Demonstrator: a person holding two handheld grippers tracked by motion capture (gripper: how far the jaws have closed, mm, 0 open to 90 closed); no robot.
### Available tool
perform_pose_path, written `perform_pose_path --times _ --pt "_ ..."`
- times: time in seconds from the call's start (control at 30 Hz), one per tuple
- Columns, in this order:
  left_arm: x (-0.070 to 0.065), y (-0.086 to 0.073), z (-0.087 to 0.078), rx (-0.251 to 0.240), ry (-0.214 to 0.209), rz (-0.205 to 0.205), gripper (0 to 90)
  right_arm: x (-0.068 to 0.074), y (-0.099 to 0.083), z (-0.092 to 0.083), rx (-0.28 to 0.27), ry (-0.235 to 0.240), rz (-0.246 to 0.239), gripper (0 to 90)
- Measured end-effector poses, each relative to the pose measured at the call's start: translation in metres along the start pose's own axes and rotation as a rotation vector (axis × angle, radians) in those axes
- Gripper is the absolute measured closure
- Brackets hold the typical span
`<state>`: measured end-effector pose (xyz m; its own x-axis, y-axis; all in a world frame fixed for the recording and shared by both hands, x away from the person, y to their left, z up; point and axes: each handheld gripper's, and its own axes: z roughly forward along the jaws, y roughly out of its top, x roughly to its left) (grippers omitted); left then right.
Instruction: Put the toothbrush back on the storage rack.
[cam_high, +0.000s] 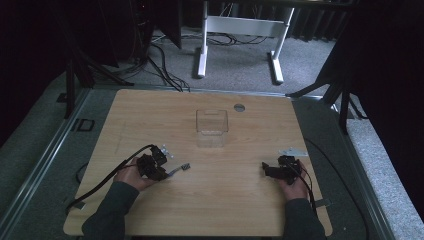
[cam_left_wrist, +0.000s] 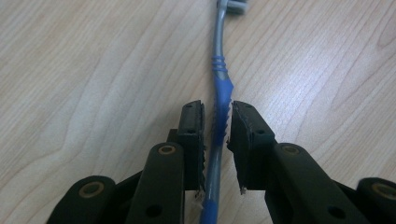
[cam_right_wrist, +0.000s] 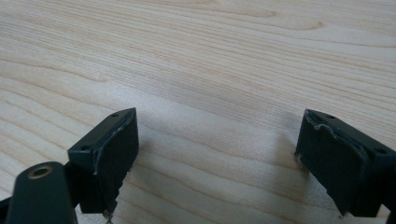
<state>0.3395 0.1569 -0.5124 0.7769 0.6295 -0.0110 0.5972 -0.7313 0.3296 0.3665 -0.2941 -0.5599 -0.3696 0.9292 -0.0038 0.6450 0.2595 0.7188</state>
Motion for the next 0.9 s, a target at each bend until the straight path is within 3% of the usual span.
perform_pose_path --times 0.9 --pt "0.002 0.005 0.011 0.057 -0.025 0.016 79.3 0.000 0.000 0.000 0.000 0.000 0.000 12.6"
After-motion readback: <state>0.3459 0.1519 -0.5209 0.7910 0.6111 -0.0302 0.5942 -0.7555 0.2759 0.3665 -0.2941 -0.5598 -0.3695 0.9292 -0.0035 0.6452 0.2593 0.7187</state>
